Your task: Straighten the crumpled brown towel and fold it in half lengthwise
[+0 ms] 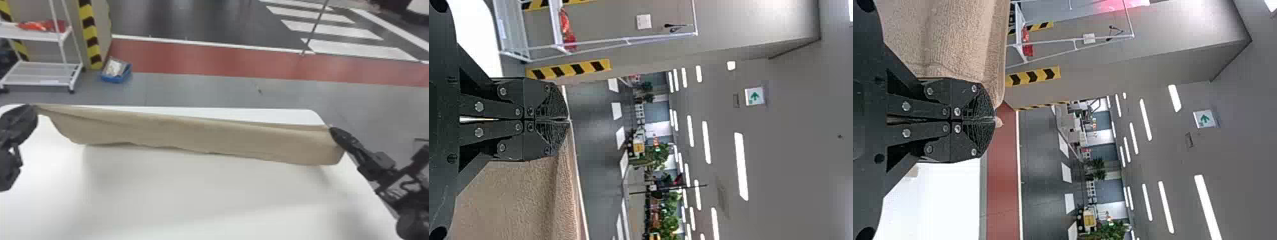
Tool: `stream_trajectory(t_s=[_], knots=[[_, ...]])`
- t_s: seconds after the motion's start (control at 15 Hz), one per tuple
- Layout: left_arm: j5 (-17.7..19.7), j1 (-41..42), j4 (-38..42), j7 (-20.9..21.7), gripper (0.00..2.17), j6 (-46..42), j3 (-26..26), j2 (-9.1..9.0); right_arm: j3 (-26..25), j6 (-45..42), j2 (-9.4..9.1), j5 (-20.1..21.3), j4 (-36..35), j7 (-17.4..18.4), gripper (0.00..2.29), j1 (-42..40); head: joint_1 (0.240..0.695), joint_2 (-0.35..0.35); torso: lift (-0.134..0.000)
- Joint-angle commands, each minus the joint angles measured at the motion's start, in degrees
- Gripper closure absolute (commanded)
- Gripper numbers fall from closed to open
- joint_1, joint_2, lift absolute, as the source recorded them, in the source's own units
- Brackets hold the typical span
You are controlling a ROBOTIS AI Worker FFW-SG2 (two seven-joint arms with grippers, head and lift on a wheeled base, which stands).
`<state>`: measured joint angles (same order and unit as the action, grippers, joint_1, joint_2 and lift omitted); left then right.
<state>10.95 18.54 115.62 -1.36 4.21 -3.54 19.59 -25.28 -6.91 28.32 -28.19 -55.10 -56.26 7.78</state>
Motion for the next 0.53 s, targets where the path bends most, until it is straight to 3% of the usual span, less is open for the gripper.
stream_trajectory(t_s=[0.0,0.2,0.47], knots=[[-0.6,4.9,3.4,0.3,1.42,1.9,-1.7,-0.34,-2.1,-0.3,-0.02,-1.3,-0.7,-0.8,1.22,-3.5,0.695,-0.229,-0.124],[-0.8,5.7,3.4,0.8,1.42,4.5,-1.5,-1.05,-2.4,-0.3,-0.37,-1.3,-0.8,-0.8,1.22,-4.1,0.695,-0.255,-0.124],[-4.4,6.0,5.2,1.8,1.42,13.9,-1.0,-1.05,-4.2,-1.9,-1.25,-1.1,-0.8,-0.3,1.22,-4.6,0.695,-0.264,-0.124]])
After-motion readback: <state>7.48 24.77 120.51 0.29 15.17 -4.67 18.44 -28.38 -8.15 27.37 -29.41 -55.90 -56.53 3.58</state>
